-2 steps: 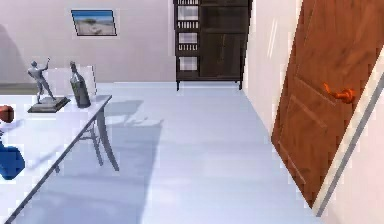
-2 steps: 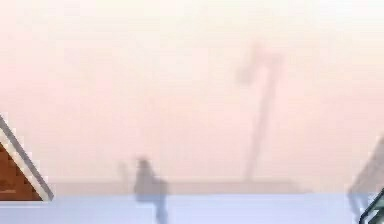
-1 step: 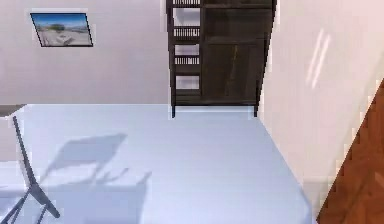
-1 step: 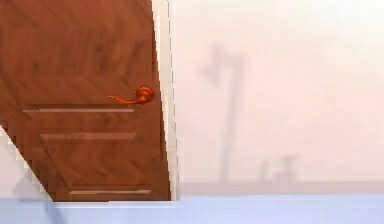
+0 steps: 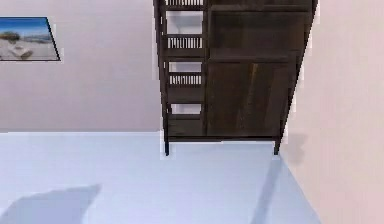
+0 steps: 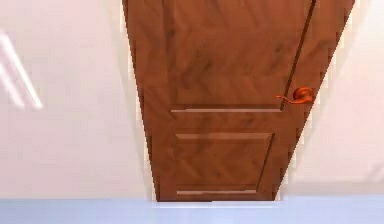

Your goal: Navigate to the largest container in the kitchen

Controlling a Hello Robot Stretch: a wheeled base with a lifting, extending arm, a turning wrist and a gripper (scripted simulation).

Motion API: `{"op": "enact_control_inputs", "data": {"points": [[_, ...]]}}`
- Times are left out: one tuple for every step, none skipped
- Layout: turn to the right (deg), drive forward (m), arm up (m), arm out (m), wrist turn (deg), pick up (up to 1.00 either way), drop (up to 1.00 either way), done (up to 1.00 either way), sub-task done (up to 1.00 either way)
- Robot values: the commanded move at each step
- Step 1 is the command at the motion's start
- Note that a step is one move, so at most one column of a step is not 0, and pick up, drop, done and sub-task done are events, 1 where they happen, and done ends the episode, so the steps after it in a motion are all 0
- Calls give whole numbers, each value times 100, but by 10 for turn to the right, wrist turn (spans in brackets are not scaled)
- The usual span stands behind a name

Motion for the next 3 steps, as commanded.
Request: {"op": "enact_control_inputs", "data": {"points": [[-390,0,0,0,0,0,0,0,0],[0,55,0,0,0,0,0,0,0],[-450,0,0,0,0,0,0,0,0]]}}
